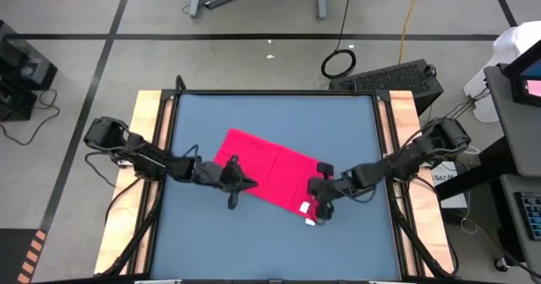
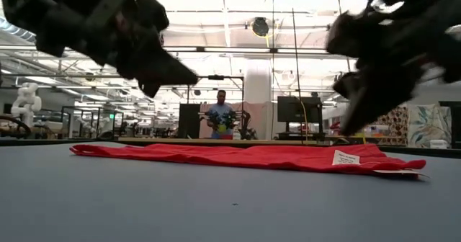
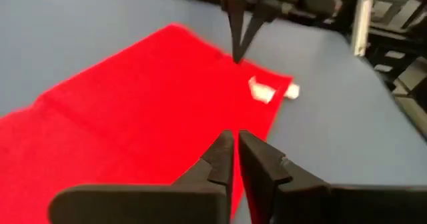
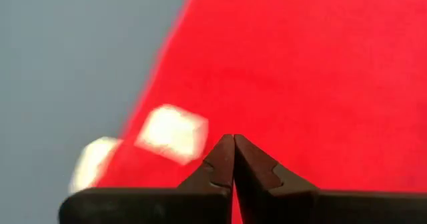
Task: Roll towel
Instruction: Fold the red towel
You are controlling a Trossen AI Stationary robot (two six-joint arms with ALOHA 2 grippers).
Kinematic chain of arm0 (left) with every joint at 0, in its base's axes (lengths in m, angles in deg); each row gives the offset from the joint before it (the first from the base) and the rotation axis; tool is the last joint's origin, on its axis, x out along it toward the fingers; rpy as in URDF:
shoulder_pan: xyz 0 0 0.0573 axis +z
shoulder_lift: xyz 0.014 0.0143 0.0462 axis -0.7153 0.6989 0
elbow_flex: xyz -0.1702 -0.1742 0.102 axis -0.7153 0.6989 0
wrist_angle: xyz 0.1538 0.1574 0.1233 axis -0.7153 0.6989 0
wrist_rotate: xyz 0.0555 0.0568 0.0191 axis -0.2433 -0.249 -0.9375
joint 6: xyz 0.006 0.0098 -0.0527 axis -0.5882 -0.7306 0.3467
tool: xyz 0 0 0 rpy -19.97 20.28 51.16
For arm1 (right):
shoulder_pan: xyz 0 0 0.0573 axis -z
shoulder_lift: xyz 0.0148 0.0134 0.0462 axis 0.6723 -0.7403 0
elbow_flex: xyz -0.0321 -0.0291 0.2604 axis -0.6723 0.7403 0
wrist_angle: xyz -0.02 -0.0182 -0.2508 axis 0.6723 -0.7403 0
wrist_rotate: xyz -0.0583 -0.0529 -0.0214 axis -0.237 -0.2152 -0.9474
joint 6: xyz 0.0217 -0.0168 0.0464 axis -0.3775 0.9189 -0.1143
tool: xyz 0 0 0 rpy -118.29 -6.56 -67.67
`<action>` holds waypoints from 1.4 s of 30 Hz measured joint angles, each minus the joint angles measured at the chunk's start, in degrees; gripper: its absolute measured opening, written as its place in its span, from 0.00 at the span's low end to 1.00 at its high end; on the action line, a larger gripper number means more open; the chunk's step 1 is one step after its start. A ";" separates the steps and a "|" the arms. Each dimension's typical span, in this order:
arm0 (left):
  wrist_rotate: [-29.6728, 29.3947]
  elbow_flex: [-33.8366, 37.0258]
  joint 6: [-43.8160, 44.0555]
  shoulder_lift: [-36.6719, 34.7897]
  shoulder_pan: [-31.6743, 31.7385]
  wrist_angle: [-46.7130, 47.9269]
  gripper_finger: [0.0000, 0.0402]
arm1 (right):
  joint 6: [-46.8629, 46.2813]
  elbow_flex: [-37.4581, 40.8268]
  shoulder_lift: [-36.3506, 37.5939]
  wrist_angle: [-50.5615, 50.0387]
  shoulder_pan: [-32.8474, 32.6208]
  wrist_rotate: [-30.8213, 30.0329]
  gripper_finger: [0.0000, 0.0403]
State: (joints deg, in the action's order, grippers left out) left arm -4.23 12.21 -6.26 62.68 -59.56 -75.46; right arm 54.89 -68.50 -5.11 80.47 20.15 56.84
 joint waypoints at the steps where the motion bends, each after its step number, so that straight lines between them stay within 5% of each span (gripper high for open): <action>1: -0.88 -0.54 -0.29 0.00 -0.83 -0.05 0.13 | -1.37 0.00 0.00 0.22 -1.24 1.12 0.00; 6: -5.49 -4.23 -4.41 1.36 -4.44 0.16 0.27 | -7.85 -0.02 -0.02 -0.19 -9.70 1.64 0.04; 10: -6.90 -7.84 -7.21 4.55 -5.71 0.43 0.34 | -9.43 -0.02 -0.02 -0.21 -15.53 -4.05 0.15; 16: -7.37 -12.59 -7.59 11.28 -5.90 0.00 0.36 | -9.34 0.07 -1.88 -0.41 -20.02 -13.45 0.35; 23: -7.33 -17.46 -9.07 18.16 -6.38 0.17 0.36 | -9.08 0.00 -7.21 3.71 -20.38 -16.30 0.44; 35: -7.22 -21.94 -11.39 23.30 -6.38 0.27 0.36 | -9.24 -0.19 -12.90 7.27 -19.70 -18.39 0.40; 42: -7.24 -21.95 -11.72 23.30 -6.38 0.04 0.36 | -10.96 -0.17 -13.12 7.28 -18.54 -17.52 0.21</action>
State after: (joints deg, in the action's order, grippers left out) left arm -11.47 -9.74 -17.98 85.98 -65.94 -75.42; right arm 43.93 -68.67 -18.23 87.76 1.61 39.31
